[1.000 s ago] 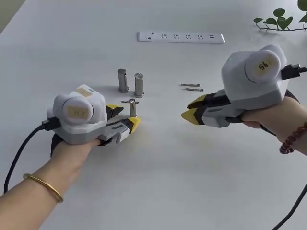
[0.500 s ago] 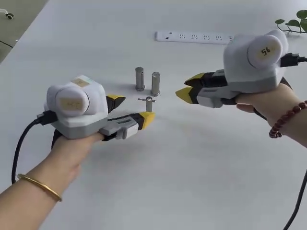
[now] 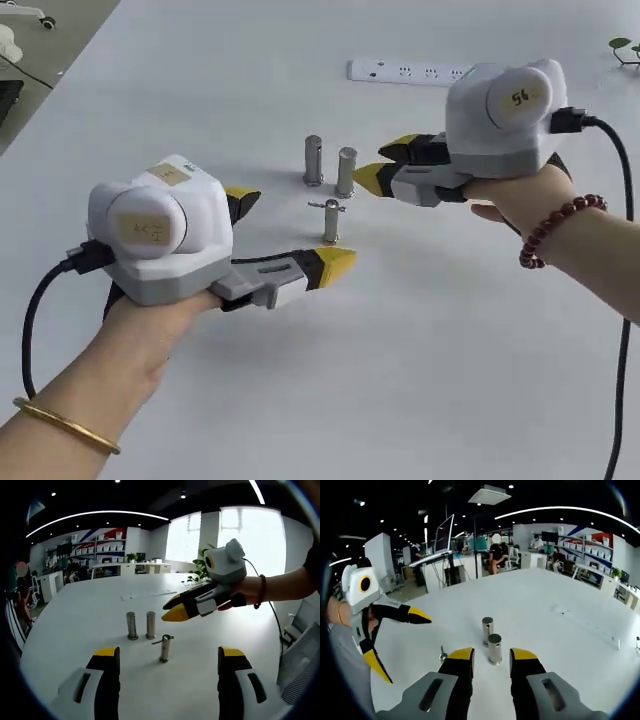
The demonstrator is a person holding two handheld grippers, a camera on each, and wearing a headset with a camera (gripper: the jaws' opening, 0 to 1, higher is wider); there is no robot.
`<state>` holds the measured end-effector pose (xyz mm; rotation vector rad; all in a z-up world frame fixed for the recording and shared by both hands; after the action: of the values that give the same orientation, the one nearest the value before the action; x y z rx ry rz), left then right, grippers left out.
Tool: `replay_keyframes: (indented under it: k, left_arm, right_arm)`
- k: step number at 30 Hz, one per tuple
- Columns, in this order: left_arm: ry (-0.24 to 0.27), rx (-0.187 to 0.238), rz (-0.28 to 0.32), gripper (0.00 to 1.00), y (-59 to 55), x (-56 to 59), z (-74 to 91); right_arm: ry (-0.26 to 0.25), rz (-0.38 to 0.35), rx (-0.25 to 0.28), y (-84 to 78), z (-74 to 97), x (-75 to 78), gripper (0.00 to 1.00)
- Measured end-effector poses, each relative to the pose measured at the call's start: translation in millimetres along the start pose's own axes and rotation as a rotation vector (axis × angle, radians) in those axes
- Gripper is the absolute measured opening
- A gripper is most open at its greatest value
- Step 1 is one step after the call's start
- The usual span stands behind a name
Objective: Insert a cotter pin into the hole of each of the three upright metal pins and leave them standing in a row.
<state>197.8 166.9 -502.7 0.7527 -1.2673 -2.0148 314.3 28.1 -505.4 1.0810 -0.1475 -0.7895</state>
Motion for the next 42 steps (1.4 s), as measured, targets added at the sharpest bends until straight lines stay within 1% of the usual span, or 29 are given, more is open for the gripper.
replay_keyframes:
  k: [1,2,4,6,8,10,13,16,20,25,27,28,33,37,39,42]
  left_arm:
    - [-0.007,0.013,0.004,0.82,1.4,0.8,0.4]
    - [-0.010,0.015,0.001,0.84,2.0,1.4,0.5]
    - [-0.014,0.009,-0.021,0.85,2.7,3.2,1.5]
    - [-0.030,0.001,-0.029,0.89,3.3,6.3,2.9]
    - [-0.031,-0.002,-0.041,0.93,4.3,9.9,5.4]
    - [-0.030,0.000,-0.052,0.94,5.1,12.5,7.3]
    - [-0.034,-0.003,-0.055,0.99,4.4,14.5,7.5]
    - [-0.041,0.013,-0.054,0.99,5.9,16.3,7.7]
    - [-0.035,0.009,-0.065,0.99,5.1,16.7,7.2]
    - [-0.029,0.008,-0.056,0.99,2.5,17.4,8.1]
    - [-0.033,0.010,-0.052,0.99,1.0,17.4,8.5]
    - [-0.033,0.012,-0.052,0.99,0.7,17.3,8.7]
    - [-0.024,0.020,-0.029,0.99,-0.2,15.5,9.6]
    - [-0.020,0.018,-0.049,0.99,0.0,15.1,9.7]
    - [-0.015,0.013,-0.059,0.99,-0.4,14.7,10.0]
    - [-0.016,0.017,-0.058,0.99,-0.3,13.5,9.6]
  right_arm:
    - [0.000,-0.013,0.005,0.7,-2.3,2.2,0.24]
    - [-0.003,-0.020,0.008,0.9,-3.4,2.8,0.24]
    - [-0.010,-0.022,0.013,0.7,-7.0,3.1,0.24]
    - [-0.016,-0.021,0.026,1.3,-9.9,2.6,0.24]
    - [-0.012,-0.029,0.035,2.6,-15.2,3.2,0.21]
    - [-0.010,-0.034,0.042,3.6,-18.6,2.7,0.19]
    - [-0.006,-0.054,0.047,3.7,-22.1,1.0,0.19]
    - [-0.015,-0.059,0.045,2.7,-25.7,1.3,0.17]
    - [-0.021,-0.053,0.029,0.8,-32.0,-0.7,0.15]
    - [-0.023,-0.077,0.028,-0.5,-39.0,0.8,0.11]
    - [-0.020,-0.088,0.013,-3.4,-41.6,1.9,0.10]
    - [-0.026,-0.086,0.013,-3.6,-41.6,2.2,0.10]
    - [-0.018,-0.085,0.014,-3.8,-39.5,-1.0,0.09]
    - [-0.012,-0.071,0.013,-3.7,-37.4,-4.3,0.09]
    - [-0.005,-0.077,0.008,-3.7,-36.7,-4.5,0.09]
    - [-0.003,-0.046,-0.006,-2.2,-35.8,-2.1,0.08]
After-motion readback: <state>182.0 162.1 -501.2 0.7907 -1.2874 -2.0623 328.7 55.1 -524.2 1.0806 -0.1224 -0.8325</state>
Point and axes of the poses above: the centre of the closed fingertips' face, and the gripper's own axes: z roughly backward along the fingers, x roughly to its right, y roughly out of its top, the point moved 7 cm from there along z, roughly backward along the fingers, and after that the axes turned 15 degrees about -z, right-handed, at the moved point
